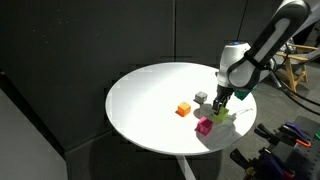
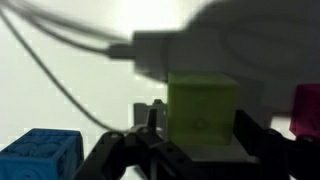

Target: Pick up the lime green block and put it on the gray block

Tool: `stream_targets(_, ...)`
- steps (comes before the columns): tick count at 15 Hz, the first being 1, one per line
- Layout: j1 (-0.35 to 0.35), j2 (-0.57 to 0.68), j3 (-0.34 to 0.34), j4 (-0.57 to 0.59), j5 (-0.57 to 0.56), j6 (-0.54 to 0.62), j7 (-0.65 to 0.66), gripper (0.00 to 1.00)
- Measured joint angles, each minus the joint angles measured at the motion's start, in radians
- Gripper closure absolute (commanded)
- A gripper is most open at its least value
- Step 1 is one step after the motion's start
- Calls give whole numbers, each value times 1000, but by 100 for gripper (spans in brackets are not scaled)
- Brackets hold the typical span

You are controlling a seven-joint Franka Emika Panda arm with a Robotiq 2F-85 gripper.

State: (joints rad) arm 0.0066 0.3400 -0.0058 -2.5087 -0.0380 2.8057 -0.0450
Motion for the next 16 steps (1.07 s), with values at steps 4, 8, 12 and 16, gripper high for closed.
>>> stream_targets(4, 6, 12, -5, 11, -8, -5, 1, 68)
stream_targets(8, 20, 3, -11, 23, -14, -73, 1, 68)
stream_targets(12, 30, -57, -12, 25, -34, -186, 2, 68)
stream_targets(16, 33, -139, -11, 26, -51, -260, 2, 68)
